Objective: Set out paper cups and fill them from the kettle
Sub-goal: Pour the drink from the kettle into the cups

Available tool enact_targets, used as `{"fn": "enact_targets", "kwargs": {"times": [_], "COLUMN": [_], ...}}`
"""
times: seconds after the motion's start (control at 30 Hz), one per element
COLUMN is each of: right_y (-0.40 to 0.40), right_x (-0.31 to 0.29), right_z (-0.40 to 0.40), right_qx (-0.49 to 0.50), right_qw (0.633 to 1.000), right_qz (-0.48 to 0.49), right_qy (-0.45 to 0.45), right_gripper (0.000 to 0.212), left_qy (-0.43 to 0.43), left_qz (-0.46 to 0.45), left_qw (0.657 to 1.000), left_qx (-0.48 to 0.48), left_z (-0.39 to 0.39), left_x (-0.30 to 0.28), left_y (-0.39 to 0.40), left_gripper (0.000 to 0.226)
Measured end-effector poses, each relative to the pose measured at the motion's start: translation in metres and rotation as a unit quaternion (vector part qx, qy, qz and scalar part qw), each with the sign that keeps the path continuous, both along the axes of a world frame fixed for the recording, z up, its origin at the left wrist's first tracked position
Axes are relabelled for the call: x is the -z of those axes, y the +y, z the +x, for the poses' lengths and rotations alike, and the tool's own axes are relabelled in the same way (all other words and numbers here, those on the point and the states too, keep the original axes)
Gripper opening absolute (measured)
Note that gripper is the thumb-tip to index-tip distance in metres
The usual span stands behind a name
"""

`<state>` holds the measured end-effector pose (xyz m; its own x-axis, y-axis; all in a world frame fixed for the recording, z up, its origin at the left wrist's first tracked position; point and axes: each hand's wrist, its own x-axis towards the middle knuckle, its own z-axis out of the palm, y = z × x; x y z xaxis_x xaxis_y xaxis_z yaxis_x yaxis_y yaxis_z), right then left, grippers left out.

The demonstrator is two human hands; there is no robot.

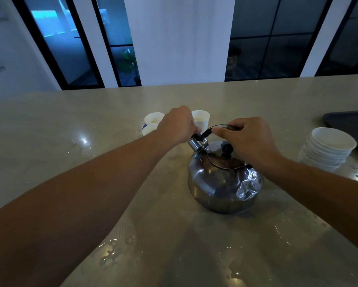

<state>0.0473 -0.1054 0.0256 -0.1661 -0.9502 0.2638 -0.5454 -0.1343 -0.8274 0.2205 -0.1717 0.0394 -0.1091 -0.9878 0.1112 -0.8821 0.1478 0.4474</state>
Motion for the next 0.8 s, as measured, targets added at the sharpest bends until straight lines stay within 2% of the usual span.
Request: {"fn": "enact_targets", "kwargs": {"times": [0.8], "right_y": [-0.0007], "right_x": [-0.0007], "right_z": [0.0011], "right_qx": [0.002], "right_qw": [1.0], "right_qz": [0.005], "right_qy": [-0.008], "right_gripper": [0.027], "left_qy": [0.001], "left_qz": [0.01], "left_qw": [1.0], "left_qx": [-0.004], "left_z": [0.0021], "left_x": [0.0003], "left_y": [-0.0029], "left_gripper": [0.021]}}
